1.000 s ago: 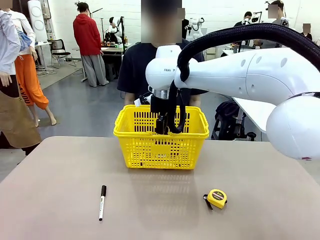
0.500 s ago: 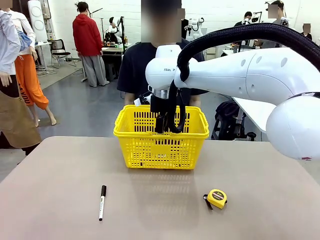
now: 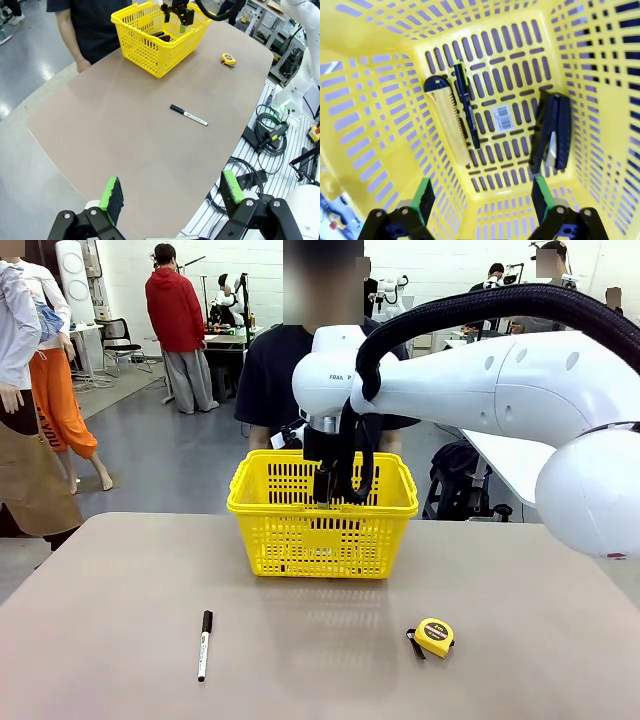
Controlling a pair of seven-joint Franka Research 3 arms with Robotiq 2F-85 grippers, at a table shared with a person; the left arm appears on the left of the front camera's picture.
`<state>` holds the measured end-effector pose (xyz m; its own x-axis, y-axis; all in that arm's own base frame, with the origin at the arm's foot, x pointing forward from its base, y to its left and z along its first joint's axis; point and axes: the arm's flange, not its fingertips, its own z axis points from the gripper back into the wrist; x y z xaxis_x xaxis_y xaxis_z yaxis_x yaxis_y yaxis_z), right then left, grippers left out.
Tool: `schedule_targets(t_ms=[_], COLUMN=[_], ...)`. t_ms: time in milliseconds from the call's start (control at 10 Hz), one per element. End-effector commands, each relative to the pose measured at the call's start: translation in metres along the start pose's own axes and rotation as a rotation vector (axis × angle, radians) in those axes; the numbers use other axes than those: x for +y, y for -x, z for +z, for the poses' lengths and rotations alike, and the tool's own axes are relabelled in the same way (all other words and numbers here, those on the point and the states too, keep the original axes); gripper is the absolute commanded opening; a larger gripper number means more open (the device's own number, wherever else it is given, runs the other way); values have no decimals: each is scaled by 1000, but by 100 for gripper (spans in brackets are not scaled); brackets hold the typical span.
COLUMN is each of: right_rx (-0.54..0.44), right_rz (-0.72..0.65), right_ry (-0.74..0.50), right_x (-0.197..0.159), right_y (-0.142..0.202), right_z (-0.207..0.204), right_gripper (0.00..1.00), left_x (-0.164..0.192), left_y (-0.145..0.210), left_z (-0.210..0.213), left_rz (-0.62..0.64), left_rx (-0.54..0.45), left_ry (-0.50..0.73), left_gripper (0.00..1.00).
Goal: Place the items the person wants into the basket.
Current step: Pick up the item the person points to and place it in the Market Basket.
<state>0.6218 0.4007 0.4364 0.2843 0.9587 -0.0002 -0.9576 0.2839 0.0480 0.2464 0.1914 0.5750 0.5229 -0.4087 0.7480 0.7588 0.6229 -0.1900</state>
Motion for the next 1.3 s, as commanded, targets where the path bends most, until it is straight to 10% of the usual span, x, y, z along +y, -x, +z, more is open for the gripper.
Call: schedule_targets(t_ms=[0,300,700,1200], right_rx=[61,86,-113,-183], right_rz=[-123,-348,-602,-766], right_ry=[57,124,266,196], right_x=[25,106,206,224], right_y=[23,103,244,328], right_z=[44,115,132,101], right_gripper=[100,100,100,100], left_x=[0,0,0,0], left_y=[0,0,0,0], left_z=[2,2,2,2], left_rz=[-20,-20,-20,-20], left_rx=[-13,-13,-13,-13], left_ry=[10,10,10,10], left_gripper=[100,100,100,100])
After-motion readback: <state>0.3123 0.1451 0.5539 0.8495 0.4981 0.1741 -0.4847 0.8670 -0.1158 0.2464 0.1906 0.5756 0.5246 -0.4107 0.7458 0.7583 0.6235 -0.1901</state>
